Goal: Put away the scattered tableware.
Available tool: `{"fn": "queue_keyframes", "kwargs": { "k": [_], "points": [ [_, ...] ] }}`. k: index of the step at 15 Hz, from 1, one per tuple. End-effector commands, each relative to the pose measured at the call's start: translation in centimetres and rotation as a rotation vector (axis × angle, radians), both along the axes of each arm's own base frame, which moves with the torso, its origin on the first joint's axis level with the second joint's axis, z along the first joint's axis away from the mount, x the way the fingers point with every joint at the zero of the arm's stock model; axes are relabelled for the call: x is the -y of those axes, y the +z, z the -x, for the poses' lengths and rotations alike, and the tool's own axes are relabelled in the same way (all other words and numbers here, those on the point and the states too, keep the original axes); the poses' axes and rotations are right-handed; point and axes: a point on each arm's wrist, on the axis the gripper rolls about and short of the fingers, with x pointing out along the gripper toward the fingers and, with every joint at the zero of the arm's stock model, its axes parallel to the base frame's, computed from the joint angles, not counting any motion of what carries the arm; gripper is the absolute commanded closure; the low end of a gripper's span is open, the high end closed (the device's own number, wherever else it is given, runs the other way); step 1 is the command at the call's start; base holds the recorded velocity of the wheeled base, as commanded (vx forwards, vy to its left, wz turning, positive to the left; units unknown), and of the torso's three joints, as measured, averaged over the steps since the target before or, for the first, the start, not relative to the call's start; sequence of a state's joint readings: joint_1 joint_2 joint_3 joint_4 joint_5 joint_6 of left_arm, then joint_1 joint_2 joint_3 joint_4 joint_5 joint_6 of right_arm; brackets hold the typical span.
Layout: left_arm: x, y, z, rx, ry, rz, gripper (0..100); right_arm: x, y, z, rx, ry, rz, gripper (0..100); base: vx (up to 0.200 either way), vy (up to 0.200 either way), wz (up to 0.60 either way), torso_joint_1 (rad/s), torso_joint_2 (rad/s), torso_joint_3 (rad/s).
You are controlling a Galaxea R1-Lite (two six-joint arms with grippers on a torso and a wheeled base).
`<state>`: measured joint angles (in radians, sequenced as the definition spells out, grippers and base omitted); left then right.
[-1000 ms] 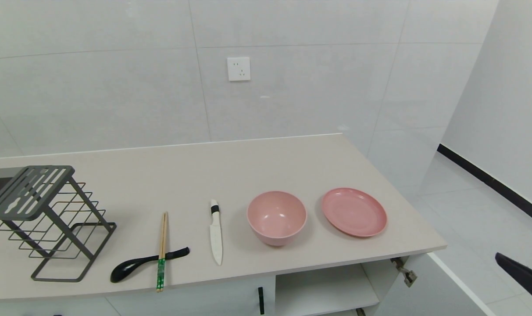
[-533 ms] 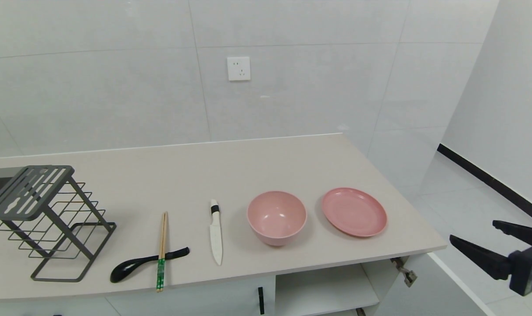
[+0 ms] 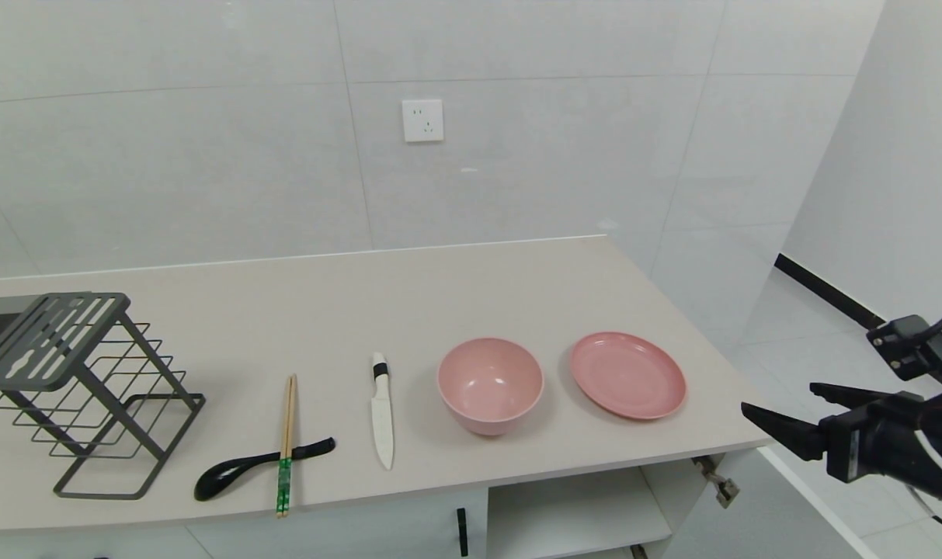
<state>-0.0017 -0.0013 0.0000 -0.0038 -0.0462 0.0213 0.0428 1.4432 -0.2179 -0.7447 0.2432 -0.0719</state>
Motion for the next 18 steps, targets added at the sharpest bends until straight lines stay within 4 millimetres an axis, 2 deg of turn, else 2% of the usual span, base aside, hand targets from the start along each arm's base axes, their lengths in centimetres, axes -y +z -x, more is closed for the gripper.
{"fn": "queue_keyframes", "kwargs": {
  "k": [1,7,11,18],
  "points": [
    [0.0,0.0,0.0,0.0,0.0,0.0,0,-0.4,-1.3,-1.8,-0.03,0.016,0.001,0,0.0,0.0,0.0,0.0,0.0,0.0],
    [0.0,0.0,0.0,0.0,0.0,0.0,0,-1.1,-4.0,-6.1,-0.067,0.034,0.003,0,0.0,0.0,0.0,0.0,0.0,0.0],
    [0.0,0.0,0.0,0.0,0.0,-0.002,0,-1.2,-5.4,-7.4,-0.074,0.032,-0.003,0,0.0,0.0,0.0,0.0,0.0,0.0],
    [0.0,0.0,0.0,-0.002,0.0,-0.002,0,-1.5,-8.0,-11.5,-0.056,0.03,-0.005,0,0.0,0.0,0.0,0.0,0.0,0.0]
  ]
}}
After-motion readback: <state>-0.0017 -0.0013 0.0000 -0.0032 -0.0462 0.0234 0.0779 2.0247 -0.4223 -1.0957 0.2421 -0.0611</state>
